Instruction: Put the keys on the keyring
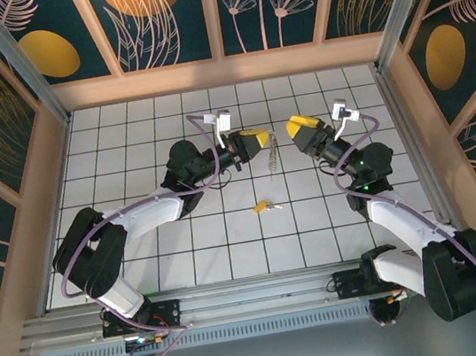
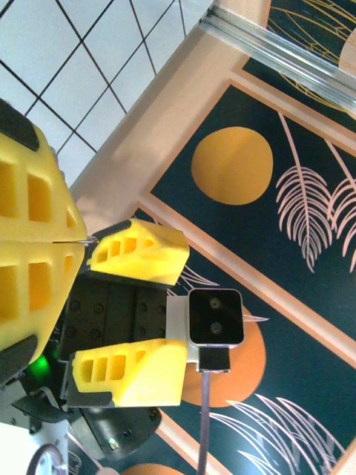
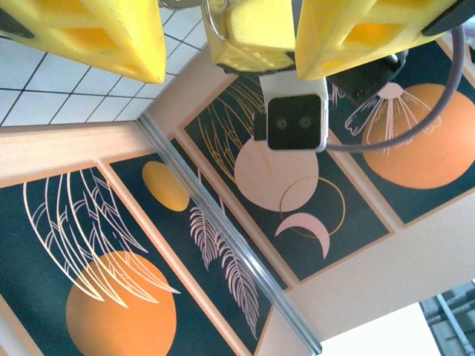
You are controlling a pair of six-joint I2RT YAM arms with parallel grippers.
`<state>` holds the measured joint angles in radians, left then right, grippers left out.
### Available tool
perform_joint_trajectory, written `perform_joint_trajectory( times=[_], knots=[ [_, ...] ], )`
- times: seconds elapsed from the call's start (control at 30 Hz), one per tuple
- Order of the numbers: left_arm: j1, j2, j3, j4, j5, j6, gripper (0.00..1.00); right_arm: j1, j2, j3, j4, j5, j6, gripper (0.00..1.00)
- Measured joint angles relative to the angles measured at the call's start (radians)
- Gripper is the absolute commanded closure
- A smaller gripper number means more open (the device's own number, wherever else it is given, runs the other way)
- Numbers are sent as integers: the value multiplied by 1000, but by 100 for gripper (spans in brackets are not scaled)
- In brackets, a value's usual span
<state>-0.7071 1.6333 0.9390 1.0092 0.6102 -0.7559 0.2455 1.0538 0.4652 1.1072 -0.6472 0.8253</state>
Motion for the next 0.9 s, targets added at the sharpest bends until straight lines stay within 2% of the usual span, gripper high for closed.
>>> perform_joint_trajectory(
  times=[0.33,0.9],
  knots=[
    [0,-18,80,-176,95,154,100,-10,10,0,-74,-145,-60,56],
    [0,-17,90,-214,142,177,100,1,68,0,-72,-198,-61,71]
  ],
)
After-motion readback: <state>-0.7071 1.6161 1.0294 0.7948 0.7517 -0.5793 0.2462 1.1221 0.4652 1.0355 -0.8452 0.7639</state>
